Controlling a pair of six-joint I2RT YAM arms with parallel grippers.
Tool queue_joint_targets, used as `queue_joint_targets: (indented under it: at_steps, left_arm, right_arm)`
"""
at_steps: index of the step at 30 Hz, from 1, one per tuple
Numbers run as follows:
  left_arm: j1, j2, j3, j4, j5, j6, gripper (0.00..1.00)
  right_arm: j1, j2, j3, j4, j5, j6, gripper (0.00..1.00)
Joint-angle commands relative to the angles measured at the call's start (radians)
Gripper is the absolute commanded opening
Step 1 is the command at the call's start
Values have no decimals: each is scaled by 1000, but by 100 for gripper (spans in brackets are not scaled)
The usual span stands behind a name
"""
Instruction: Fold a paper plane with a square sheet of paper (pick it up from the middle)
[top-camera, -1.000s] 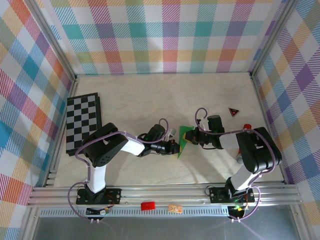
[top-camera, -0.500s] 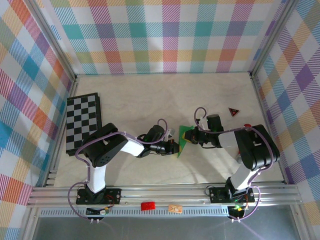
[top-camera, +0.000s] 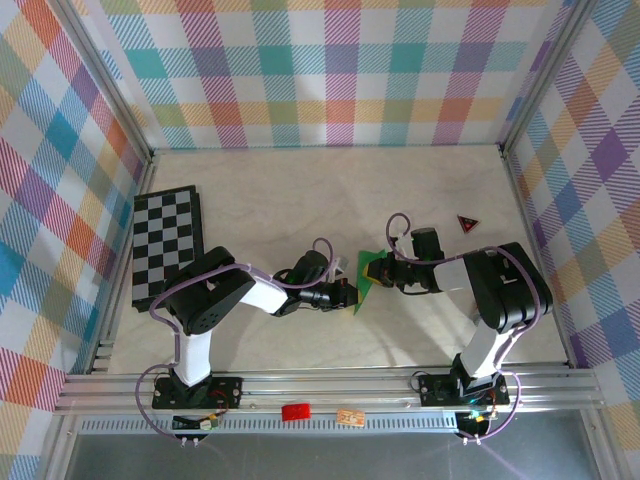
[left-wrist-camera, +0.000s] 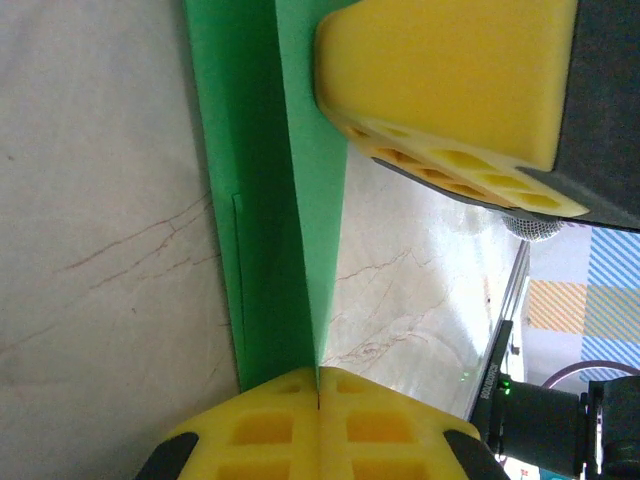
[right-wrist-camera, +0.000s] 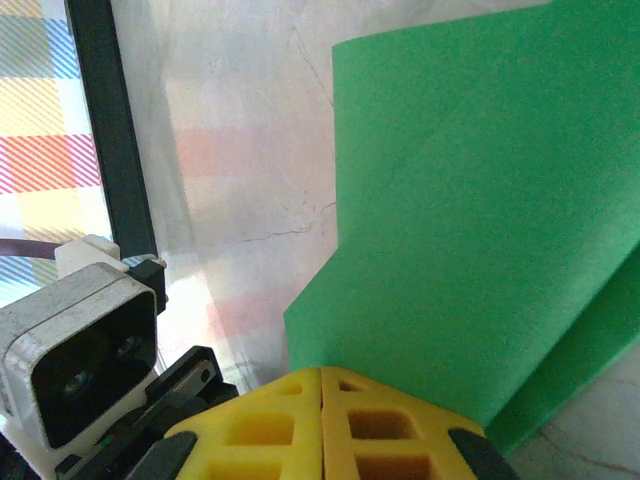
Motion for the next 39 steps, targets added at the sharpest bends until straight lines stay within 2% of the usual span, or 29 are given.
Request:
queue_joint_targets:
  at_steps: [1,16,24,27,30,32,36,39]
  left_arm:
    - [22,8,-43,-113,-94,4,0]
    - [20,12,-32,-139,-99,2,0]
    - [21,8,-20,-160,-93,16,0]
    - [21,1,-15,-176,-91,28,3]
    - [20,-12,-19,-199,-88,41,13]
    - [21,-29,-28,-207,-89,46,16]
    - [20,-50,-39,-226,-64,65,16]
    - [20,-53,-44,-214,-28,64,12]
  right_arm:
    - [-5,18,26,21,-24,-1,9]
    - [-3,73,57,-77,34,-32,9]
    - [0,102,103,-263,126,-93,8]
    - [4,109,108,-286,140,-100,8]
    - [18,121,131,-341,168,-113,8]
    - [25,126,144,-372,194,-117,8]
    - [28,130,152,-389,214,-109,7]
    - [31,130,153,-389,211,-103,7]
